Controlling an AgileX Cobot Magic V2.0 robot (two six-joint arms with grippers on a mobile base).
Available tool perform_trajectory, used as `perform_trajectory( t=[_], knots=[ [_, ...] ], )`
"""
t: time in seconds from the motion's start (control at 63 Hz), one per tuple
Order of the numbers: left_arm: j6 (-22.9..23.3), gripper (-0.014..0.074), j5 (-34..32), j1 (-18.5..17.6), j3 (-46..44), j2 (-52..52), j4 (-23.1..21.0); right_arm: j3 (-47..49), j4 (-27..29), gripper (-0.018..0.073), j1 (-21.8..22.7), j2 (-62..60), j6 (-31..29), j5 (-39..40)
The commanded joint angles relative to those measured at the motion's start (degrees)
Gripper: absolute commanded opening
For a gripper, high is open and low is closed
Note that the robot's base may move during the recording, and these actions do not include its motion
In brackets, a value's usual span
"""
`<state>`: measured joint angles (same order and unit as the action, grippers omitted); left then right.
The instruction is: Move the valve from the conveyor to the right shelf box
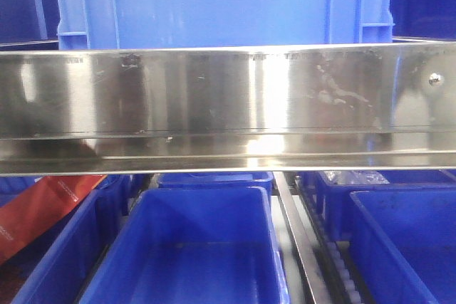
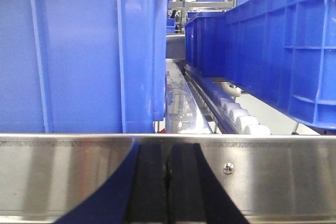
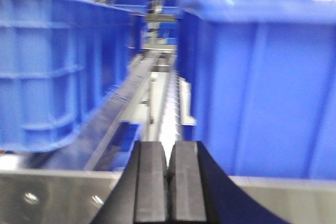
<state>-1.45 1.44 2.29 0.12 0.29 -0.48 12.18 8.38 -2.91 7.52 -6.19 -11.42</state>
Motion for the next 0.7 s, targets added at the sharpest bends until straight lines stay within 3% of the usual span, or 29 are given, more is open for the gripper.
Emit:
perform_trajectory(
  t=[0.0,0.191,0.683],
  knots=[
    [0.5,-0.0111,-1.1,0.2,-0.1,-0.3,0.1,-4.4,0.9,-0.0155,1.6,-3.6,-0.1,3.3],
    [0.5,-0.0111,-1.1,0.2,-0.1,-0.3,0.1,-12.0,1.2,-0.0155,1.7,-7.5,-0.1,7.0],
    [0.5,-0.0111,-1.4,0.2,-0.1,-0.3,0.1,-12.2,0.0,-0.0155,1.7,-7.5,-0.1,6.8]
  ],
)
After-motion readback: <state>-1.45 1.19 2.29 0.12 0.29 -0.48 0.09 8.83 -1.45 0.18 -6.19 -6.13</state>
